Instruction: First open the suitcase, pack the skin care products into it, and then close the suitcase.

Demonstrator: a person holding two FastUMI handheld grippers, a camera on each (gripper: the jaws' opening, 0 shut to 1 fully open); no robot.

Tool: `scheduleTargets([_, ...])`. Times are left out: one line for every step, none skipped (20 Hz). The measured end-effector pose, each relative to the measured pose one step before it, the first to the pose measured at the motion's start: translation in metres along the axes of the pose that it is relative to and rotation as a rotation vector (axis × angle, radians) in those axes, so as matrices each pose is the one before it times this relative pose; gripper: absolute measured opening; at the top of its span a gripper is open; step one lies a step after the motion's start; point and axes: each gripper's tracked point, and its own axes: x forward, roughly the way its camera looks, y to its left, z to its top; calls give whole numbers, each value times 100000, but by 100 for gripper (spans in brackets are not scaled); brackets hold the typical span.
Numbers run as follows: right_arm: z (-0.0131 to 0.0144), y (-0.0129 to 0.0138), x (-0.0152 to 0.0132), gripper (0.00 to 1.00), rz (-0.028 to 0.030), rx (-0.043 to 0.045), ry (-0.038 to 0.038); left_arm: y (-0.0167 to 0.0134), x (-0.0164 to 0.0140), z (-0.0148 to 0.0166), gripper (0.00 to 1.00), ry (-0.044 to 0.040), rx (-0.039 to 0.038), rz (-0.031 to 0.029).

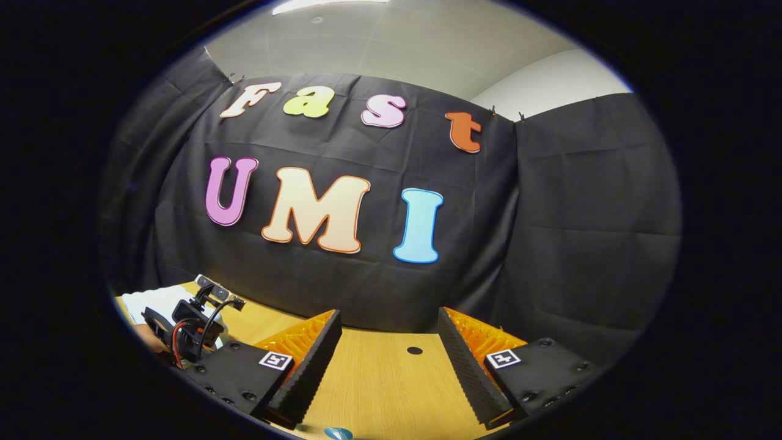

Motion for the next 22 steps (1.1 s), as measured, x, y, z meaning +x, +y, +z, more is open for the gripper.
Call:
scheduleTargets([85,234,148,99,858,171,-544,152,-777,288,2,-71,1843,1147])
scheduleTargets([56,221,107,99,666,369,-253,321,-905,509,2,-637,749,173])
scheduleTargets([3,257,23,99,722,829,-292,111,-878,637,2,-1264,-756,-1642])
scheduleTargets([55,246,108,99,622,1015,-274,321,-1094,844,2,-1781,-604,-457])
scheduleTargets([-141,261,8,99,510,1023,-2,498,-1074,677,2,-1903,320,280])
scheduleTargets([-145,364,7,99,676,973,378,715,-1062,1169,2,-2564,1043,311])
scheduleTargets([-137,406,78,99,560,865,335,960,-1046,1222,2,-2285,552,641])
scheduleTargets([-57,378,40,99,426,716,148,996,-975,1226,2,-2218,-64,205])
scheduleTargets([-44,361,-38,99,480,583,-13,873,-887,925,2,-1978,-1442,-310])
scheduleTargets([-87,452,46,99,498,456,24,970,-913,851,2,-1190,-2887,-397])
scheduleTargets([-159,561,31,99,696,390,175,908,-766,954,2,-1706,-2532,-1051])
scheduleTargets([-109,564,69,99,575,337,396,1012,-618,691,2,-1542,-2649,-468])
scheduleTargets([-196,632,143,99,624,409,470,1115,-631,591,2,-1576,-1796,139])
scheduleTargets([-70,648,157,99,594,452,465,1129,-388,1063,2,-1774,-1244,553])
scheduleTargets([-161,665,83,99,619,461,416,1343,-182,770,2,-1542,-1018,984])
scheduleTargets([-35,687,-14,99,564,329,227,1304,-229,827,5,-1102,-173,1019])
scheduleTargets([28,674,110,99,455,79,31,1363,-150,766,2,-1194,-179,1190])
scheduleTargets([44,602,101,99,259,-265,-55,1228,-62,333,2,-1070,187,1349])
scheduleTargets([25,526,85,99,117,-380,-113,1399,-103,306,2,-521,307,1344])
scheduleTargets([94,481,101,99,-12,-208,-44,1404,-53,309,2,-120,495,1512])
scheduleTargets([13,496,112,99,-40,14,-28,1267,-122,208,2,-307,1040,1555])
scheduleTargets([69,475,135,99,-135,134,41,1381,-32,176,2,-82,1591,1306])
